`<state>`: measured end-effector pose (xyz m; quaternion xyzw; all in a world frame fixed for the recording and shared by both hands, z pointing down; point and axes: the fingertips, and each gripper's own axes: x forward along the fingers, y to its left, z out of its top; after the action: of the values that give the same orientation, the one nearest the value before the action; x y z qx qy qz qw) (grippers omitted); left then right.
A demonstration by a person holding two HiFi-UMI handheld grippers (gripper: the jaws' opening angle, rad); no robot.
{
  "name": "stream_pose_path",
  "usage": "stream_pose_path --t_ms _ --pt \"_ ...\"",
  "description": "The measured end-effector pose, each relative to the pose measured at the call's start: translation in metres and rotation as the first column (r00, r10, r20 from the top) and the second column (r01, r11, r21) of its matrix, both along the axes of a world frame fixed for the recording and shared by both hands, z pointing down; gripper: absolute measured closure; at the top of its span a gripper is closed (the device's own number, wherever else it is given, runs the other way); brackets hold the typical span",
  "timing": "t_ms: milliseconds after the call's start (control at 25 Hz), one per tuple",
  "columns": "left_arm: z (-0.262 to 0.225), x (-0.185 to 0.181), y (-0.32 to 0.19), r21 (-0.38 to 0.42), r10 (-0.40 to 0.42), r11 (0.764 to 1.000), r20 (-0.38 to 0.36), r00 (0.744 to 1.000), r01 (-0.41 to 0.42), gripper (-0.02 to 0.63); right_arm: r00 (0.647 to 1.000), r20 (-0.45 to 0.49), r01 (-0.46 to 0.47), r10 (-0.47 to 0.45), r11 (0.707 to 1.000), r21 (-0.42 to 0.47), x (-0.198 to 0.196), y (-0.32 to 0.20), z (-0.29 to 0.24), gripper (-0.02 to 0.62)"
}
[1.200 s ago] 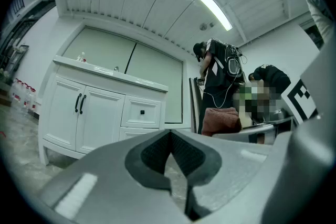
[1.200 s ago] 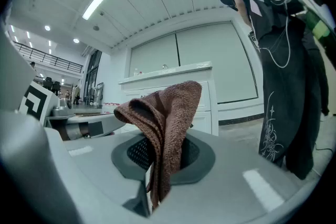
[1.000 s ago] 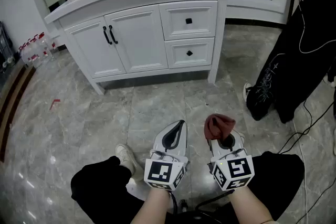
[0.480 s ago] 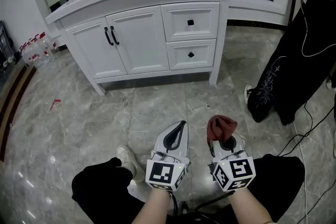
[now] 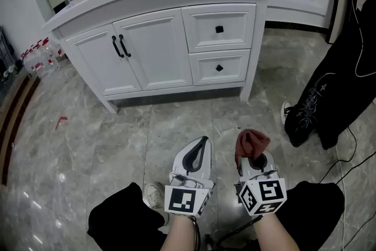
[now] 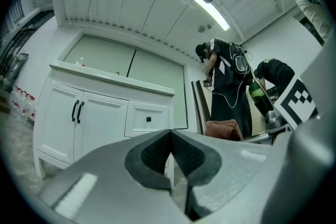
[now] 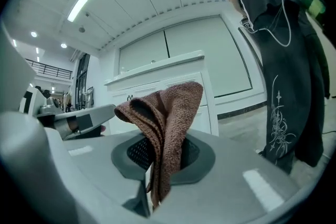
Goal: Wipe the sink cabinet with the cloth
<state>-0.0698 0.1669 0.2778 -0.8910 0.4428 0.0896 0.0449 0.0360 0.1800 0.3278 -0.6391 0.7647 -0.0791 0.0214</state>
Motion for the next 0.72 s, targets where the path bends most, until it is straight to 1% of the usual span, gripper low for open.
stream_pose_path --t_ms 80,280,360,480,560,640,720 --pt "0.005 -0.002 -0.023 -0.025 -0.011 1.000 -0.012 1.000 0.011 0.606 1.000 0.001 0.017 -0.017 1.000 -0.016 -0.002 -0.023 0.006 0.520" --pt "0.011 -0.010 -0.080 -0.047 -0.056 0.997 0.003 0.998 0.056 0.606 0.998 0.023 0.057 -0.056 0.998 -0.024 -0.006 -0.081 0.008 0.520" --pt "0.011 -0.012 -0.102 -0.058 -0.062 0.996 -0.014 0.998 0.062 0.606 0.997 0.039 0.060 -0.059 0.998 -0.027 -0.005 -0.102 0.009 0.520" --pt "0.008 -0.009 -0.130 -0.080 -0.050 0.996 -0.054 0.997 0.045 0.606 0.997 0.053 0.048 -0.047 0.999 -0.022 0.000 -0.129 0.006 0.520" --pt "0.002 -0.008 -0.147 -0.080 -0.034 0.996 -0.066 0.997 0.029 0.606 0.997 0.073 0.032 -0.031 0.999 -0.015 0.005 -0.147 0.001 0.520" --pt "-0.004 -0.008 -0.165 -0.072 -0.023 0.997 -0.060 0.998 0.019 0.606 0.995 0.096 0.020 -0.020 1.000 0.000 0.008 -0.167 -0.007 0.520" --pt "-0.008 -0.010 -0.185 -0.062 -0.015 0.998 -0.040 0.999 0.013 0.606 0.995 0.096 0.019 -0.021 1.000 0.020 0.006 -0.187 -0.016 0.520"
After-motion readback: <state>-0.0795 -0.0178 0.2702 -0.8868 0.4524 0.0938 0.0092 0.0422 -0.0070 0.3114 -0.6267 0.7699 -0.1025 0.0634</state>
